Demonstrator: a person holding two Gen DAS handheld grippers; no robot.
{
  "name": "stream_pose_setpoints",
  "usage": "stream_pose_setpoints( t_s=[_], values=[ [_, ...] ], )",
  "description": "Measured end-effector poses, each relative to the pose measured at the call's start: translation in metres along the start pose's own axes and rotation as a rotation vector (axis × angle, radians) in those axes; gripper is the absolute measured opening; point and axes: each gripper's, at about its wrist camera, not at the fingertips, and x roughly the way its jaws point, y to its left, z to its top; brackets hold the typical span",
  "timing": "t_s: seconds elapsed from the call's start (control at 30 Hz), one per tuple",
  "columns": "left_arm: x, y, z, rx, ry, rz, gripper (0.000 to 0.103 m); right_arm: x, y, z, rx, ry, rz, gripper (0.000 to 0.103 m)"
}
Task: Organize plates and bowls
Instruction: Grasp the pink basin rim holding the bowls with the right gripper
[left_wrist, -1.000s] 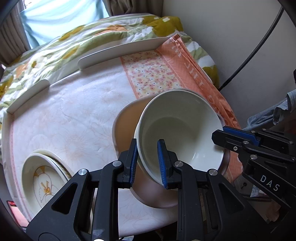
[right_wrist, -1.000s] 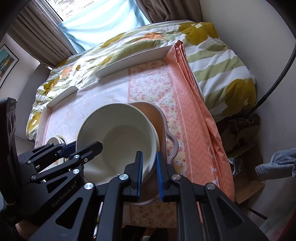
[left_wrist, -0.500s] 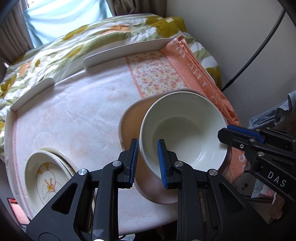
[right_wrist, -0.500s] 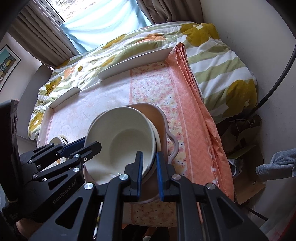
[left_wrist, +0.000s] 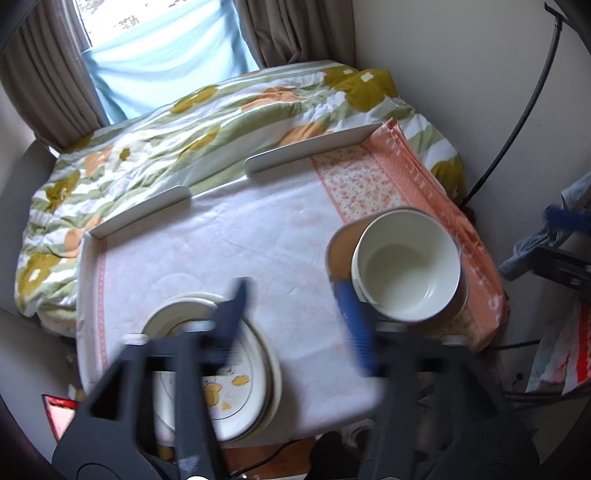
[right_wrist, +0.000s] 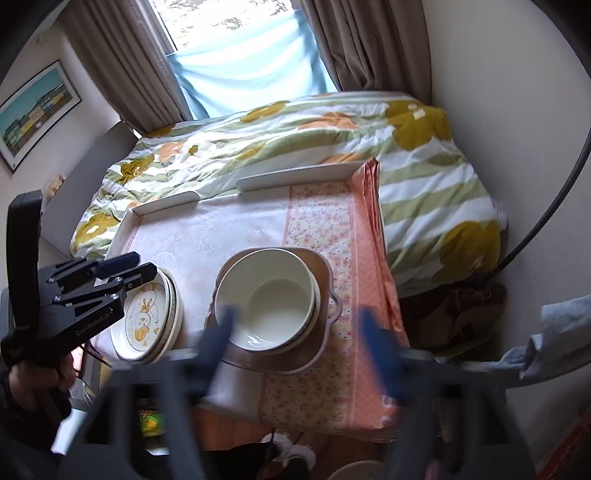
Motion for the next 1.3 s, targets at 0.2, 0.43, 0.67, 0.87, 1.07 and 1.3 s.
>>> stream_pose_setpoints(
  t_s=[0.2, 0.43, 0.67, 0.87, 1.07, 1.3],
  values=[
    [0.006, -0.003, -0.02, 0.074, 0.035, -0.033, 0.103, 0.002, -0.012, -0.008, -0.091, 0.032, -0.048, 0.103],
    [0.065, -0.008, -0.025, 0.053, 0.181, -0.177, 0.098, 0.066, -0.028, -0.009, -0.193, 0.258, -0.174, 0.103],
    [0.106, -0.019, -0.025, 0.064, 0.291, -0.235, 0.077, 0.116, -0.042, -0.01, -0.202, 0.373, -0.094, 0.085],
    [0.126, -0.026, -0.023, 0.083, 0.328, -0.243, 0.065, 0.138, -0.034, -0.007, -0.231, 0.431, -0.038, 0.055],
    [0.15, -0.037, -0.019, 0.104, 0.364, -0.252, 0.047, 0.159, -0.032, -0.009, -0.233, 0.468, 0.011, 0.044],
    [0.163, -0.052, -0.015, 0.128, 0.365, -0.296, 0.012, 0.176, -0.026, -0.015, -0.235, 0.474, 0.082, 0.015]
  ],
)
